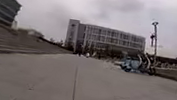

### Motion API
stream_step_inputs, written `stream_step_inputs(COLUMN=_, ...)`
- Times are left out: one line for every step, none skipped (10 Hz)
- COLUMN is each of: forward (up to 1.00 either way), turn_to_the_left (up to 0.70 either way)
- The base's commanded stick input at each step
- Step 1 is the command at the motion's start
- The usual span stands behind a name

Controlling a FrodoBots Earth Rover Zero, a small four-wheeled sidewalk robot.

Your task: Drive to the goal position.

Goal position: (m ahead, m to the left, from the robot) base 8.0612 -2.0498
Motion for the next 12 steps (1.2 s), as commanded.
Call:
stream_step_inputs(forward=0.85, turn_to_the_left=0.00)
stream_step_inputs(forward=0.85, turn_to_the_left=0.00)
stream_step_inputs(forward=0.85, turn_to_the_left=0.00)
stream_step_inputs(forward=0.85, turn_to_the_left=0.00)
stream_step_inputs(forward=0.85, turn_to_the_left=-0.04)
stream_step_inputs(forward=0.85, turn_to_the_left=-0.15)
stream_step_inputs(forward=0.85, turn_to_the_left=-0.18)
stream_step_inputs(forward=0.85, turn_to_the_left=-0.22)
stream_step_inputs(forward=0.85, turn_to_the_left=-0.24)
stream_step_inputs(forward=0.85, turn_to_the_left=-0.24)
stream_step_inputs(forward=0.85, turn_to_the_left=-0.24)
stream_step_inputs(forward=0.85, turn_to_the_left=-0.24)
